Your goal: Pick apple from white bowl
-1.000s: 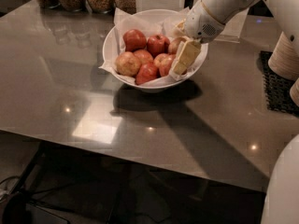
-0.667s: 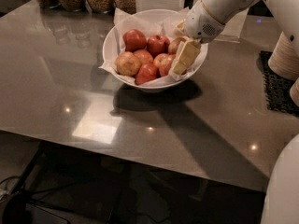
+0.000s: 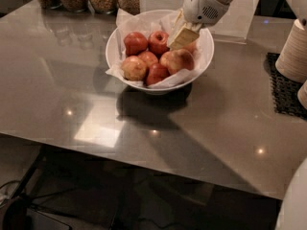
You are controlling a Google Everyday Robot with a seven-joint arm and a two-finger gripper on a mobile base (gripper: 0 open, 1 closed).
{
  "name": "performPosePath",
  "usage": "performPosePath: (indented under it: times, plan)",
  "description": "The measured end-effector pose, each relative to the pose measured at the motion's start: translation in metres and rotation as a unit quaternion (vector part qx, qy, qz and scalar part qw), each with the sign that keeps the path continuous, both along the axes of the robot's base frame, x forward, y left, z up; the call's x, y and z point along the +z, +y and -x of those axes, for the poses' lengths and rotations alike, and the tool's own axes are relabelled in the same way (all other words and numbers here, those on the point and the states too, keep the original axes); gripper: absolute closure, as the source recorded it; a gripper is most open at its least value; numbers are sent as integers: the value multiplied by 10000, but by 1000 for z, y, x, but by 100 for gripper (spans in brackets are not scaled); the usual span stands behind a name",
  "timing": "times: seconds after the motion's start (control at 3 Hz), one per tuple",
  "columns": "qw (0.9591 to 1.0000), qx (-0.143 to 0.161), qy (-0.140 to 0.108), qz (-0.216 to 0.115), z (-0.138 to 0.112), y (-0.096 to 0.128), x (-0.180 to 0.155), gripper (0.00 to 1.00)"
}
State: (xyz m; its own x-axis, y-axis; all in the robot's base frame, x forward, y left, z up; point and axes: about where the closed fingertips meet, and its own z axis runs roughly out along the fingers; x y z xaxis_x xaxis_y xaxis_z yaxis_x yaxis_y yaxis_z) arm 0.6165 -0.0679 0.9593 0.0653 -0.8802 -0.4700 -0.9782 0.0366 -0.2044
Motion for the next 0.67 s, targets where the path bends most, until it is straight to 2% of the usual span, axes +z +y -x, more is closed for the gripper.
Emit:
performPosePath:
  times: [0.33, 0.67]
  plan:
    - [9983, -82, -513, 246, 15, 2, 42, 100]
    - [9955, -124, -858, 383, 26, 2, 74, 100]
